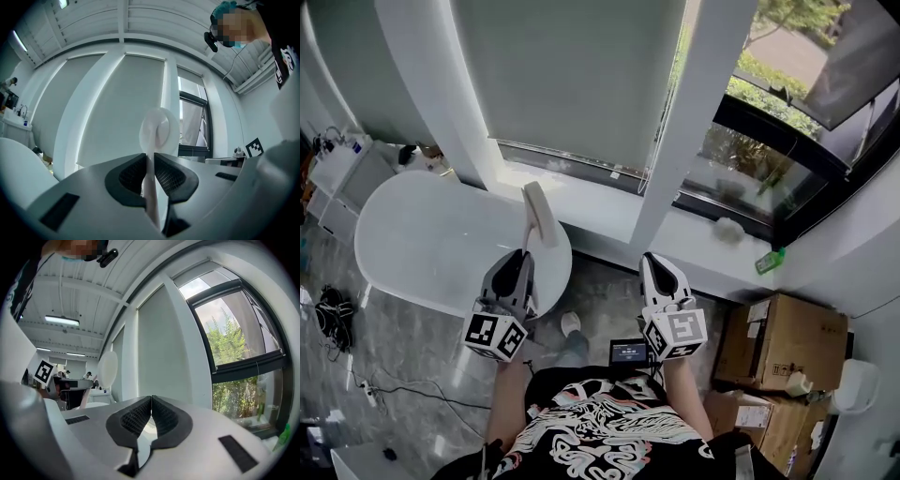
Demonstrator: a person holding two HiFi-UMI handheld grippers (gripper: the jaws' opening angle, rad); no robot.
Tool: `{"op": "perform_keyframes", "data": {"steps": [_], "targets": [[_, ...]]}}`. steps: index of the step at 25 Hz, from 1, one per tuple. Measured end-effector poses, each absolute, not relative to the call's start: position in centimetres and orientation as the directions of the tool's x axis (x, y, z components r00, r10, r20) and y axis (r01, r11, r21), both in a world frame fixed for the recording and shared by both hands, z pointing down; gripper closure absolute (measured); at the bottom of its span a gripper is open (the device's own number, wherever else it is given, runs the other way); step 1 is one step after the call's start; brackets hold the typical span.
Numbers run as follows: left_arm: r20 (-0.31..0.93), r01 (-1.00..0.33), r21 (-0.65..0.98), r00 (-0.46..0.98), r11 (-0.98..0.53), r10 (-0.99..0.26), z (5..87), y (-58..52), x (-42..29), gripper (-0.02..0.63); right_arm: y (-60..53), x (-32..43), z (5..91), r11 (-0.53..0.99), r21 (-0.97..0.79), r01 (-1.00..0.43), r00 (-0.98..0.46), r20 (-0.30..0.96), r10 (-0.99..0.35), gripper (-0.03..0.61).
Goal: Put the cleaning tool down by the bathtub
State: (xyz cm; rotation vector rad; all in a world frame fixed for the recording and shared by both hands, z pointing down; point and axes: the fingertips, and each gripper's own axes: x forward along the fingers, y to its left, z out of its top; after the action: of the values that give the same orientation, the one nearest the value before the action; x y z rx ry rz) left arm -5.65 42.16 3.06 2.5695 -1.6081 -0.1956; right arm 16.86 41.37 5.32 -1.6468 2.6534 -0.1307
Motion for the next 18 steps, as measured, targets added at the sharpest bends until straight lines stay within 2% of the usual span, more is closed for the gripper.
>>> {"op": "perform_keyframes", "data": {"steps": [18], "targets": [[-0.044, -0.846, 0.174, 0.505, -0.504, -0.862, 2.6, 20.6, -11.5, 0.552, 21.6, 11.4, 4.7, 0.378, -0.064, -0.924, -0.382, 0.075, -0.921, 0.551]]}}
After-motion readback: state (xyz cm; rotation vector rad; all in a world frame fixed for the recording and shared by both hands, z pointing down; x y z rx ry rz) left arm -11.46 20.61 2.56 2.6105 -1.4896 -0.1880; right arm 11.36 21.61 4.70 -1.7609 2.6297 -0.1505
